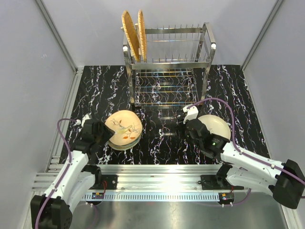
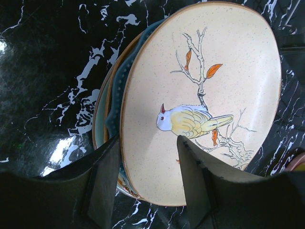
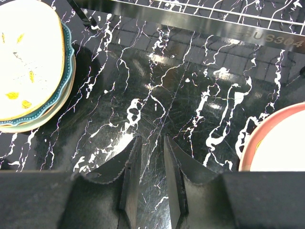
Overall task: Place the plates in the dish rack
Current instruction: Grab a plate with the left arm
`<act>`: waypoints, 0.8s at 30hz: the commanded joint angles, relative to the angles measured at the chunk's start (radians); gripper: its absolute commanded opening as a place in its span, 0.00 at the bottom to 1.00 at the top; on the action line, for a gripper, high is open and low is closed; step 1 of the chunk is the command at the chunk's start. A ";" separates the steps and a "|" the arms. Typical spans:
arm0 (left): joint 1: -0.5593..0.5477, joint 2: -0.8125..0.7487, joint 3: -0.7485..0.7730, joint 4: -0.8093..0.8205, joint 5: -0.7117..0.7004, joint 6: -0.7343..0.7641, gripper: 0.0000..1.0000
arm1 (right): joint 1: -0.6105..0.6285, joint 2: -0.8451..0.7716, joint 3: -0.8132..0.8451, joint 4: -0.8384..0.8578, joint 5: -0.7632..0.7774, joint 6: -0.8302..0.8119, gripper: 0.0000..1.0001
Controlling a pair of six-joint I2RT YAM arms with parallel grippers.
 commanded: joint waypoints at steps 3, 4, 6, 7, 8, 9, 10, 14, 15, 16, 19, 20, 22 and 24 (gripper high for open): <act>-0.003 0.018 -0.034 0.079 0.021 -0.026 0.52 | 0.006 -0.002 0.001 0.042 0.019 -0.004 0.33; -0.003 0.021 -0.035 0.077 0.015 -0.026 0.52 | 0.006 -0.002 0.001 0.041 0.017 -0.004 0.33; -0.003 0.029 -0.043 0.077 0.011 -0.029 0.51 | 0.006 -0.001 -0.001 0.044 0.014 -0.001 0.33; -0.003 0.030 -0.046 0.079 0.008 -0.032 0.51 | 0.006 0.002 -0.001 0.044 0.012 -0.001 0.32; -0.003 0.030 -0.061 0.088 0.008 -0.041 0.50 | 0.006 0.004 0.001 0.044 0.012 -0.001 0.33; -0.003 0.026 -0.072 0.097 0.009 -0.045 0.50 | 0.006 0.005 0.002 0.045 0.011 -0.001 0.32; -0.003 0.023 -0.083 0.105 0.017 -0.052 0.49 | 0.006 0.008 0.001 0.047 0.006 -0.002 0.32; -0.003 0.001 -0.136 0.133 0.026 -0.073 0.45 | 0.006 0.034 0.016 0.051 -0.026 -0.008 0.32; -0.003 -0.011 -0.141 0.133 0.025 -0.075 0.44 | 0.006 0.039 0.019 0.055 -0.041 -0.008 0.32; -0.003 -0.014 -0.144 0.130 0.020 -0.073 0.44 | 0.006 0.044 0.021 0.068 -0.069 -0.008 0.32; -0.003 -0.034 -0.150 0.117 0.009 -0.070 0.43 | 0.006 0.045 0.016 0.144 -0.160 -0.014 0.34; -0.003 -0.037 -0.150 0.117 0.009 -0.068 0.43 | 0.006 0.047 0.018 0.163 -0.191 -0.034 0.38; -0.003 -0.046 -0.153 0.119 0.003 -0.065 0.39 | 0.017 0.064 0.025 0.205 -0.248 -0.059 0.39; -0.003 -0.049 -0.153 0.123 -0.005 -0.061 0.37 | 0.034 0.096 0.052 0.214 -0.268 -0.102 0.43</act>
